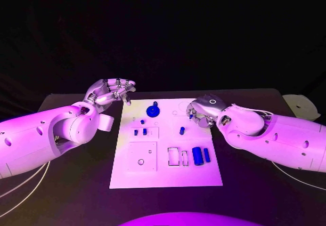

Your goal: Assemble the parts on the task board

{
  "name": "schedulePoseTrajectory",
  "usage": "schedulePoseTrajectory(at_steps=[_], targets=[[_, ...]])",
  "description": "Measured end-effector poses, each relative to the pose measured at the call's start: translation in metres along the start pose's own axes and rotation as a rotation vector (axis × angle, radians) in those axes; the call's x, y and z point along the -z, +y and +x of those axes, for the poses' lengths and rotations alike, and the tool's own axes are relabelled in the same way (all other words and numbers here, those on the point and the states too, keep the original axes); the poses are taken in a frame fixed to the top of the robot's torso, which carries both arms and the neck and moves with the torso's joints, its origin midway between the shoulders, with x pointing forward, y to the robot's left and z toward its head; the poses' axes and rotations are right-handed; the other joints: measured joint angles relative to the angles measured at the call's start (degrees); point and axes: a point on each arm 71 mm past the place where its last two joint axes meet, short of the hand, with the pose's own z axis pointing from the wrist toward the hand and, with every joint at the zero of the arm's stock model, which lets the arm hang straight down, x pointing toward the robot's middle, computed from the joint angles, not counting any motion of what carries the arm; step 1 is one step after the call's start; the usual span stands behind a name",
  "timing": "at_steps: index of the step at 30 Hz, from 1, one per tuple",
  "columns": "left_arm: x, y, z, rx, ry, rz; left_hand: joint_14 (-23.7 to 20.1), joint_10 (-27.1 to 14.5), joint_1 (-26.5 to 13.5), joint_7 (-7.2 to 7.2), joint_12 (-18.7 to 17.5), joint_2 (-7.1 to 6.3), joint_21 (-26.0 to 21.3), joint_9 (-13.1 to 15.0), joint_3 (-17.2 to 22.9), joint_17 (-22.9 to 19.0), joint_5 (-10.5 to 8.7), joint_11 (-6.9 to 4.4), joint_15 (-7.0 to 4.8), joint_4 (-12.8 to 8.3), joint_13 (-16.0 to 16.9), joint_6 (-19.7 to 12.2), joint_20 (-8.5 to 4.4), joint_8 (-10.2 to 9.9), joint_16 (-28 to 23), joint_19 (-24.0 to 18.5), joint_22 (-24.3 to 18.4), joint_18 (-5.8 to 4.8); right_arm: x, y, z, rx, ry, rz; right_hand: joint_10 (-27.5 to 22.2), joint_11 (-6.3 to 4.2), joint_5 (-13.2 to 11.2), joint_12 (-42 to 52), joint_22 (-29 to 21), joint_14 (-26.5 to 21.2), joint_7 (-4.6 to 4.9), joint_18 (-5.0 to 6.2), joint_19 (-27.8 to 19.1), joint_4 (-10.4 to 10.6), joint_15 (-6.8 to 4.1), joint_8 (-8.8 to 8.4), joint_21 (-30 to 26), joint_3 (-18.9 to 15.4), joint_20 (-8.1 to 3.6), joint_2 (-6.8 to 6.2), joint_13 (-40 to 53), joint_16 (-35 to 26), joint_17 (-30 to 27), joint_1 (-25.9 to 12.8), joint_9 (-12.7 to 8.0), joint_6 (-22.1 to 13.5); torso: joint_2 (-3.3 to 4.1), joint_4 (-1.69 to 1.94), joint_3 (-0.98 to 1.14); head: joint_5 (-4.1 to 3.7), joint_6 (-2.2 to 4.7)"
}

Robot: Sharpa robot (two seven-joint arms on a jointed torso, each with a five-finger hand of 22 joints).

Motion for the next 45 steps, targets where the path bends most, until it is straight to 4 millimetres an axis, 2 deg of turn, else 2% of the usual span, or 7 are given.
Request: schedulePoseTrajectory(at_steps=[8,14,23,28,34,39,45], targets=[[0.000,0.001,-0.003,-0.002,-0.006,-0.006,-0.1,-0.2,0.0,0.00,0.0,0.00,-0.2,-0.1,0.0,-0.1,0.00,0.20,0.09,0.0,0.0,0.0,0.00,0.0,0.0,0.0,-0.1,0.00,0.009,-0.002,-0.015,-0.033,-0.049,0.004,0.6,-0.40,-2.0,-0.6,0.0,0.0,-0.19,0.00,0.0,0.2,0.00,0.33,0.0,-0.5,0.00,-0.12,0.2,0.0,0.0,-0.8,0.1,0.2,-0.01,-0.03,-0.03,0.00,0.09],[0.001,0.001,-0.004,-0.003,-0.007,-0.011,-0.4,-1.0,0.0,0.24,0.0,0.00,-0.4,-0.1,0.3,-0.2,0.00,0.41,0.36,0.0,0.0,-0.2,0.21,-0.2,-0.2,-0.2,-0.2,0.00,0.015,0.003,-0.023,-0.069,-0.069,-0.004,0.6,-0.39,-2.0,-0.6,0.0,0.0,-0.19,0.00,0.0,0.4,0.00,0.34,0.0,-0.7,0.00,0.02,0.1,0.0,-0.1,-1.1,0.1,0.2,-0.02,-0.07,-0.01,0.01,0.17],[0.000,0.002,-0.004,0.000,-0.004,-0.019,-0.8,-1.7,0.0,0.62,0.0,0.00,-0.7,-0.2,0.5,-0.4,0.00,0.73,0.40,-0.2,0.0,-0.6,0.42,-0.3,-0.4,-0.4,-0.3,0.00,0.014,0.039,-0.035,-0.140,-0.103,-0.085,0.7,-0.30,-2.1,-0.8,0.0,0.0,-0.21,0.00,0.0,0.4,0.00,0.33,0.0,-0.7,0.00,0.02,0.1,0.0,-0.2,-1.1,0.1,0.2,-0.02,-0.02,-0.01,1.07,0.14],[-0.001,0.002,-0.003,0.004,0.001,-0.022,-0.8,-1.8,0.0,0.81,0.0,0.00,-0.7,-0.2,0.6,-0.4,0.00,0.83,0.40,-0.3,0.0,-0.8,0.42,-0.3,-0.4,-0.4,-0.4,0.00,0.007,0.066,-0.039,-0.180,-0.111,-0.145,0.7,-0.30,-2.1,-0.8,0.0,0.0,-0.21,0.00,0.0,0.4,0.01,0.31,0.0,-0.7,0.00,0.02,0.1,0.0,-0.2,-1.0,0.2,0.2,-0.02,0.06,-0.04,2.53,-0.17],[-0.002,0.003,0.000,0.009,0.008,-0.024,-1.0,-2.2,0.0,0.81,0.0,0.00,-0.7,-0.2,0.6,-0.5,0.00,0.82,0.60,-0.3,0.0,-0.8,0.42,-0.3,-0.4,-0.4,-0.4,0.00,0.001,0.096,-0.035,-0.229,-0.099,-0.207,0.7,-0.29,-2.1,-0.8,0.0,0.0,-0.23,0.00,0.0,0.4,0.01,0.26,0.0,-0.7,0.01,0.01,0.1,0.0,-0.2,-1.0,0.2,0.1,-0.04,0.09,-0.12,5.41,-0.98],[-0.004,0.003,0.004,0.015,0.015,-0.026,-1.0,-2.2,0.0,0.81,0.0,0.00,-0.7,-0.2,0.6,-0.4,0.00,0.82,0.60,-0.3,0.0,-0.8,0.42,-0.3,-0.4,-0.4,-0.4,0.00,-0.001,0.116,-0.023,-0.269,-0.072,-0.242,0.7,-0.28,-2.1,-0.8,0.0,0.0,-0.30,0.00,0.0,0.4,0.01,0.11,0.0,-0.7,0.01,0.01,0.1,0.0,-0.3,-1.0,0.2,0.0,-0.04,0.09,-0.15,7.98,-1.93],[-0.006,0.004,0.008,0.022,0.024,-0.026,-1.0,-2.2,0.0,0.81,0.2,0.00,-0.9,-0.2,0.6,-0.4,0.00,0.82,0.60,-0.3,0.0,-0.8,0.42,-0.3,-0.4,-0.4,-0.4,0.00,-0.003,0.131,-0.003,-0.309,-0.032,-0.260,0.6,-0.40,-2.1,-0.8,0.0,0.0,-0.31,0.00,0.0,0.4,0.01,-0.01,0.0,-0.7,0.01,0.01,0.1,0.0,-0.3,-1.0,0.1,0.0,-0.04,0.15,-0.19,9.74,-2.74]])
